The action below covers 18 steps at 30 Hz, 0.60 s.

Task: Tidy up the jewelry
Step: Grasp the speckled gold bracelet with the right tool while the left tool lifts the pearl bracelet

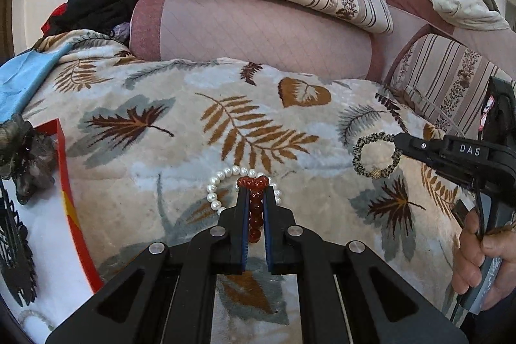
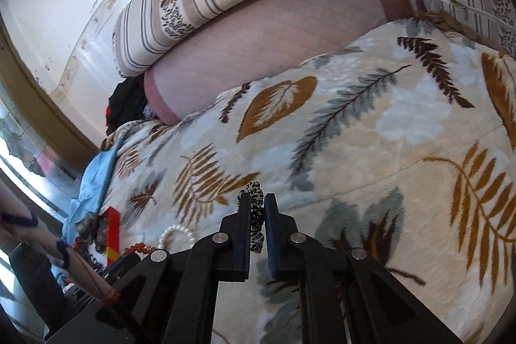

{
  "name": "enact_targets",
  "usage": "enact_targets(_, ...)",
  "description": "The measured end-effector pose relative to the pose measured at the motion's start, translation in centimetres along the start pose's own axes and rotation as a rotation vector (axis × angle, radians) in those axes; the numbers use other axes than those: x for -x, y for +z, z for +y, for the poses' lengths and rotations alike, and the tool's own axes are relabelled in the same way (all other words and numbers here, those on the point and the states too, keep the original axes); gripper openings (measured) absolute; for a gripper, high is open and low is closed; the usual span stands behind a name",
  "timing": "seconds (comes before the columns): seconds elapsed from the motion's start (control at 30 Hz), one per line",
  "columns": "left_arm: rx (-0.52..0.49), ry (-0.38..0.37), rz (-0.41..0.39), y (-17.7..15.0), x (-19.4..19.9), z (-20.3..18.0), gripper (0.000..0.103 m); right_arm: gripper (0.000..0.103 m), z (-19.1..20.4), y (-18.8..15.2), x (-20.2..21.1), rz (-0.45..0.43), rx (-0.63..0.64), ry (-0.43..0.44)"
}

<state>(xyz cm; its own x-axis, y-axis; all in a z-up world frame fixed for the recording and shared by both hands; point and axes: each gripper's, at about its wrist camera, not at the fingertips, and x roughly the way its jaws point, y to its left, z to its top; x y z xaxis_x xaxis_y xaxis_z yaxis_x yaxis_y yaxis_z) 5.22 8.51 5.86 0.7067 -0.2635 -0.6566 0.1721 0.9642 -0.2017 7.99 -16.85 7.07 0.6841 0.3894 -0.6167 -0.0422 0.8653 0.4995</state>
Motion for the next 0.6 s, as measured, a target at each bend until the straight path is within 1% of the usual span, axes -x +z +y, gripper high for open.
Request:
enact_targets(0.2,0.007,0.003,-0.012,0.3,0.7,0.4,0.007,0.009,0.6,-0.2,0.5,-0.003,0.006,0.018)
enact_targets(0.43,0.010,0.016,-0.031,0.4,1.8,0.8,0.007,0.009,1.9,-0.6,1.2,-0.010,0.043,0.035)
enact_targets(0.6,0.026,0.034,-0.043,0.6,2.7,1.6,0.007,0.009,3.4,-1.5,1.1,0.008,0.080,0.060)
